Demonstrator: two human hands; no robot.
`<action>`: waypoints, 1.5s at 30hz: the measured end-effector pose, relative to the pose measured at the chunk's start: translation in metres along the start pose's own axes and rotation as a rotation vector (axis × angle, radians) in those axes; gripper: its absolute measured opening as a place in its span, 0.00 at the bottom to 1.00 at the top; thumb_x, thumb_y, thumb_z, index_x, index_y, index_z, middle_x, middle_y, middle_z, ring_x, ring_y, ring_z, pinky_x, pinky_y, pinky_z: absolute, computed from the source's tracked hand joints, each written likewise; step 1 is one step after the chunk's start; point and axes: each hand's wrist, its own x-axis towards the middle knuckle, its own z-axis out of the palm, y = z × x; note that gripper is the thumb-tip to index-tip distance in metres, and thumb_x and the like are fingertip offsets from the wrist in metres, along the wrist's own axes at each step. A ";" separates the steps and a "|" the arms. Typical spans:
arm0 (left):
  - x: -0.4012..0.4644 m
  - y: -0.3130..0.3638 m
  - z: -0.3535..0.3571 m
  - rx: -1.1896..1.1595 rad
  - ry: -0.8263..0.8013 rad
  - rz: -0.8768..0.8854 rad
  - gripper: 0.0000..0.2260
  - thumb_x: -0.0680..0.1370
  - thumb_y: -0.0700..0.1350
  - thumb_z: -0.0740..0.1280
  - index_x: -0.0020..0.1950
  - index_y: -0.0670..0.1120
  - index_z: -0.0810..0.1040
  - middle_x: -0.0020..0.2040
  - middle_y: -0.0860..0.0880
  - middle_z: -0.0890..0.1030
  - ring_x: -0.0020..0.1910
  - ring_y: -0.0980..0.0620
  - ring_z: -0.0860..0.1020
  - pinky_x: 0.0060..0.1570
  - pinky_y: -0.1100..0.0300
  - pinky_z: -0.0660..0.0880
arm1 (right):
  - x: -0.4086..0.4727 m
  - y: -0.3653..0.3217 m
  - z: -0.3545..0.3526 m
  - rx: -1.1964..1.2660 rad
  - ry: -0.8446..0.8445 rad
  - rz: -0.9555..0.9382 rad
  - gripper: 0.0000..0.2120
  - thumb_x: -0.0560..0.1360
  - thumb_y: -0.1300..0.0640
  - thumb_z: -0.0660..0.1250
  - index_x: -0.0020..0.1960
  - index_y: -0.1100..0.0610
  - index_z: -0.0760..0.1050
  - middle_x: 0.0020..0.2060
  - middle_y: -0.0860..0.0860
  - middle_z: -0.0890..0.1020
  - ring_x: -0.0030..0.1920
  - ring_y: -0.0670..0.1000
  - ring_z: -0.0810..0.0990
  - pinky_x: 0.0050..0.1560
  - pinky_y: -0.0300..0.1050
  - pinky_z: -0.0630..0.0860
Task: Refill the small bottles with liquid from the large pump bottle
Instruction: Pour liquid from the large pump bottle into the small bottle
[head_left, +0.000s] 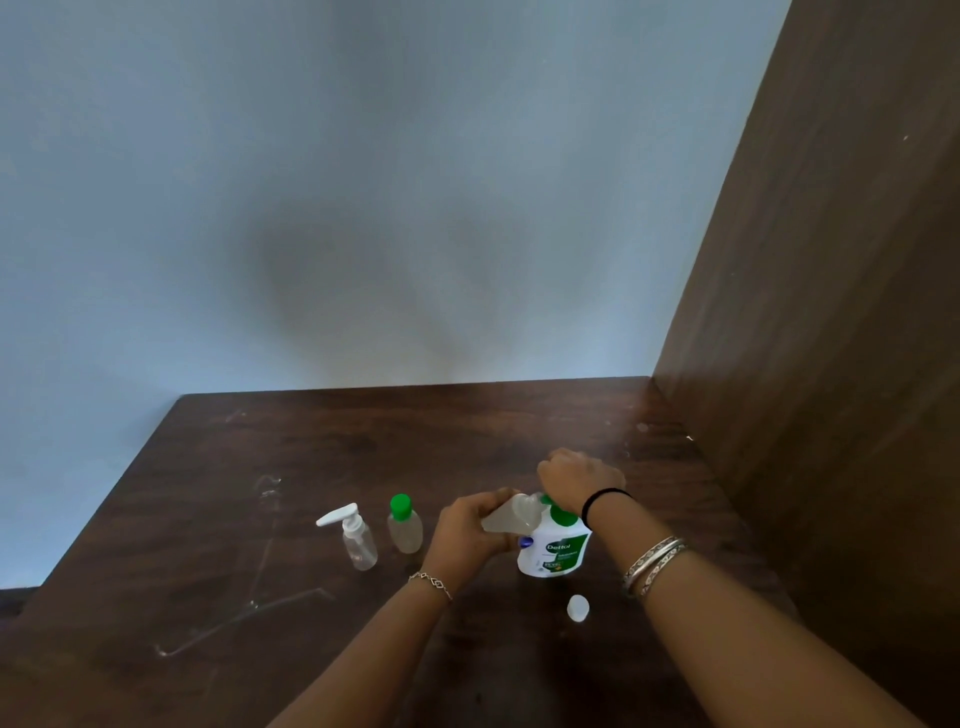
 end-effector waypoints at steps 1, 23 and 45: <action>0.000 -0.001 0.001 -0.006 -0.002 0.000 0.22 0.64 0.42 0.77 0.57 0.49 0.79 0.48 0.58 0.79 0.41 0.75 0.74 0.43 0.82 0.67 | 0.000 0.001 0.000 0.011 -0.001 -0.002 0.16 0.77 0.53 0.51 0.58 0.56 0.73 0.59 0.57 0.77 0.55 0.57 0.76 0.55 0.50 0.69; 0.003 -0.004 0.004 -0.052 0.020 -0.017 0.23 0.64 0.41 0.77 0.58 0.48 0.78 0.49 0.57 0.79 0.48 0.65 0.75 0.44 0.83 0.67 | 0.007 0.003 0.001 0.002 0.000 -0.017 0.17 0.77 0.53 0.51 0.59 0.56 0.73 0.58 0.57 0.77 0.55 0.57 0.76 0.54 0.50 0.69; 0.000 -0.025 0.007 -0.252 0.008 -0.118 0.28 0.62 0.41 0.77 0.61 0.43 0.74 0.56 0.45 0.80 0.56 0.50 0.78 0.60 0.54 0.75 | 0.013 0.040 0.015 1.081 0.116 -0.036 0.20 0.81 0.59 0.49 0.40 0.60 0.76 0.43 0.59 0.81 0.42 0.54 0.78 0.49 0.46 0.77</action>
